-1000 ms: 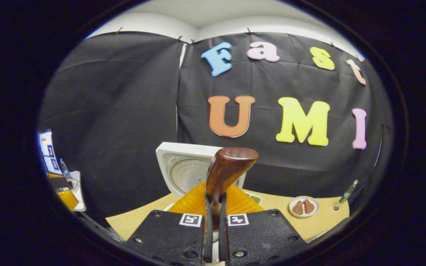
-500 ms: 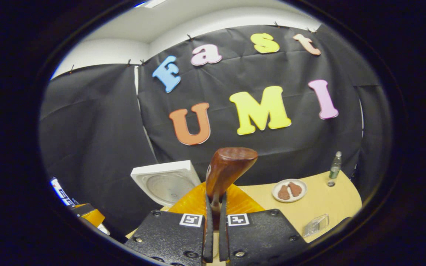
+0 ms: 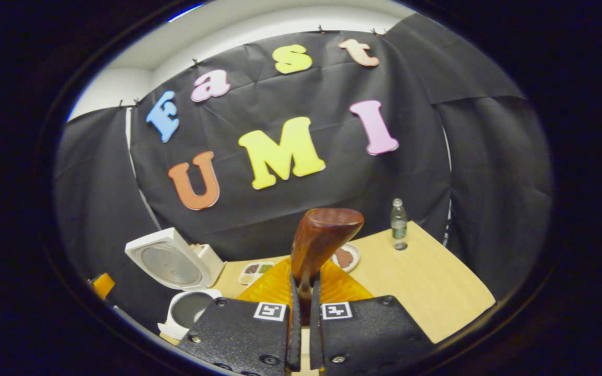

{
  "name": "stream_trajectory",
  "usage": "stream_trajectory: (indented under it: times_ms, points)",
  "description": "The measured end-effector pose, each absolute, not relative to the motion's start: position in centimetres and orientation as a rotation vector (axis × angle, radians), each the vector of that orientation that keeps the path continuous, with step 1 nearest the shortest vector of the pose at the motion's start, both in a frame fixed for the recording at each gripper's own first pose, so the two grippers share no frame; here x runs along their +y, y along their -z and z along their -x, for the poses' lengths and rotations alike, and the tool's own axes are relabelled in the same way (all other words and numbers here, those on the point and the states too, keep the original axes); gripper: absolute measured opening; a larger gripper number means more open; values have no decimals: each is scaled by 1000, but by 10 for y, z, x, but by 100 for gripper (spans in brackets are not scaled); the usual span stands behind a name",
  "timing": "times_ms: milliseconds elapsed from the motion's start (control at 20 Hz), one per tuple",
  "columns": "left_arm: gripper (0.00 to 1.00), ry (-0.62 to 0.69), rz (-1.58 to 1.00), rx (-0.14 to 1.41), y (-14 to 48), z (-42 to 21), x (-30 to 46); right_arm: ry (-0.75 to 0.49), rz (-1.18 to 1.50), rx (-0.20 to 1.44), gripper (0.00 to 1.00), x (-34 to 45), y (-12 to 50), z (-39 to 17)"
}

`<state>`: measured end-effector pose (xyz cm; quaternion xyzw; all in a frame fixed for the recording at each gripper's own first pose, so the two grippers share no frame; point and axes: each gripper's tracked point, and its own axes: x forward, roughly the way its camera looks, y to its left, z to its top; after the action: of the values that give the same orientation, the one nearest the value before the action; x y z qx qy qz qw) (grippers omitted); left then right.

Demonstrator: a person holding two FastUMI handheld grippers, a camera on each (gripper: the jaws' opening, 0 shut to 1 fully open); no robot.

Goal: Close the left gripper, press the button to open the rice cooker; take a wooden spoon from the chopstick holder with the right hand, scoop a spoonful of rice and pour it into the rice cooker, then put the wooden spoon back into the chopstick holder.

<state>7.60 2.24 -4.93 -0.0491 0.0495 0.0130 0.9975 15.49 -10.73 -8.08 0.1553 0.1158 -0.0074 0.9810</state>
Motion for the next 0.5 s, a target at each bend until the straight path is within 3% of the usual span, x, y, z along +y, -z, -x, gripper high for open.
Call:
stream_trajectory:
  times_ms: [200,500]
  points:
    - [94,-54,103,104,47,-88,13,89,-310,270,12,-160,106,-157]
    - [94,-105,52,109,42,-95,10,90,-281,347,11,-194,159,-177]
